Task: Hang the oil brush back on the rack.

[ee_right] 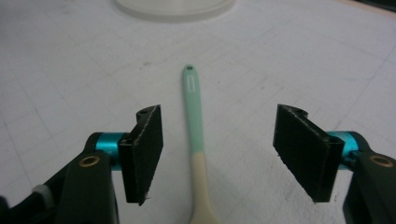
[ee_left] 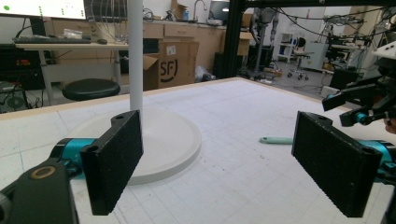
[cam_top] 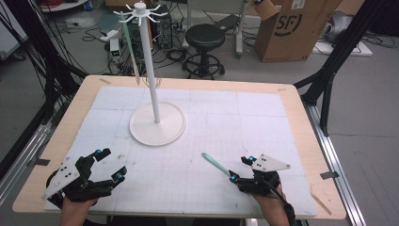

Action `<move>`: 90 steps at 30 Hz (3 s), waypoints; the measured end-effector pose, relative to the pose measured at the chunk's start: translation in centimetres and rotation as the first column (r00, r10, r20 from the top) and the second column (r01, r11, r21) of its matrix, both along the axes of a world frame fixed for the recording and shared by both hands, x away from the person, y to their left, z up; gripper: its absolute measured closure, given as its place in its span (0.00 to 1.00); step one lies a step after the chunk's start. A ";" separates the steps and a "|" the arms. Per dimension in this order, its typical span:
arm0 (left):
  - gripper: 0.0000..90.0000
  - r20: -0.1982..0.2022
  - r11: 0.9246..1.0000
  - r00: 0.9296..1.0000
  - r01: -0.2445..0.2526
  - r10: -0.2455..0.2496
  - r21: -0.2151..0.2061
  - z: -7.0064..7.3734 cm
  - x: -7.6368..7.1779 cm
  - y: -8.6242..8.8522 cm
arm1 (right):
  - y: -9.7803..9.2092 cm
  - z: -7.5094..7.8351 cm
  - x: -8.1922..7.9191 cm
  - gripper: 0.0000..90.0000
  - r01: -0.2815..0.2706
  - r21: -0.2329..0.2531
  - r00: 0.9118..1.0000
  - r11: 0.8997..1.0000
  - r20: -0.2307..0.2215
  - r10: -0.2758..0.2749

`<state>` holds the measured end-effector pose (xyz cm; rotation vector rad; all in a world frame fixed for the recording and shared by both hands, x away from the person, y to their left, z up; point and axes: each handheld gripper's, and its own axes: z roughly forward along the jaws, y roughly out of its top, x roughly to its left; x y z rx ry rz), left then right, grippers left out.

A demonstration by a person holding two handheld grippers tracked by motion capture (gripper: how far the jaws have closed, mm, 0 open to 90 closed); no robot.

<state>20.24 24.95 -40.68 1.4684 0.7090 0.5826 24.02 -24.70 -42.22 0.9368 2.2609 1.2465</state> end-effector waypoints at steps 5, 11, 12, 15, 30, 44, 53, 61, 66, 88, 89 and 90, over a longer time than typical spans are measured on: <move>0.19 -0.003 1.000 1.000 0.006 -0.006 0.006 0.0 0.0 -0.1 | 0.2 -0.7 0.9 0.52 -0.016 -0.052 0.998 0.999 -0.062 0.013; 0.19 -0.005 1.000 1.000 0.013 -0.013 0.006 -0.1 0.0 -0.2 | 0.3 -1.2 1.3 0.61 -0.036 -0.085 0.994 0.996 -0.106 0.027; 0.19 -0.003 1.000 1.000 0.013 -0.013 0.006 -0.1 -0.1 -0.3 | 0.3 -1.3 1.3 0.63 -0.041 -0.090 0.994 0.995 -0.109 0.031; 0.19 -0.006 1.000 1.000 0.013 -0.013 0.005 -0.3 -0.1 -0.3 | 0.6 -1.3 1.3 0.65 -0.075 -0.089 0.990 0.993 -0.129 0.064; 0.19 -0.022 0.999 0.999 0.029 -0.029 0.017 -0.6 0.1 -0.9 | 2.1 -1.8 2.1 0.91 -0.118 -0.143 0.976 0.983 -0.198 0.089; 0.19 -0.039 0.999 0.998 0.045 -0.045 0.006 -0.1 0.2 -1.3 | 1.5 -0.9 1.7 0.92 -0.113 -0.028 0.982 0.993 -0.157 0.107; 0.19 -0.062 0.997 0.996 0.068 -0.069 -0.029 1.3 0.5 -2.4 | 2.0 1.3 0.2 0.92 -0.163 0.130 0.984 0.978 -0.046 0.170; 0.20 -0.086 0.986 0.983 0.161 -0.165 -0.045 2.5 1.4 -4.8 | 3.6 3.0 -0.4 0.91 -0.239 0.238 0.971 0.942 0.044 0.235; 0.26 -0.110 0.976 0.970 0.208 -0.215 -0.069 2.7 1.9 -6.3 | 4.9 3.4 -0.6 0.91 -0.276 0.251 0.961 0.928 0.085 0.262; 0.50 -0.171 0.911 0.917 0.306 -0.360 -0.277 3.8 3.3 -10.2 | 9.4 4.8 -2.2 0.91 -0.395 0.285 0.916 0.873 0.196 0.351; 0.52 -0.173 0.907 0.915 0.308 -0.366 -0.288 3.9 3.4 -10.4 | 9.4 4.8 -2.2 0.91 -0.394 0.287 0.916 0.873 0.200 0.348; 0.54 -0.174 0.905 0.913 0.311 -0.370 -0.291 3.9 3.4 -10.5 | 9.4 4.8 -2.3 0.91 -0.394 0.286 0.916 0.873 0.203 0.346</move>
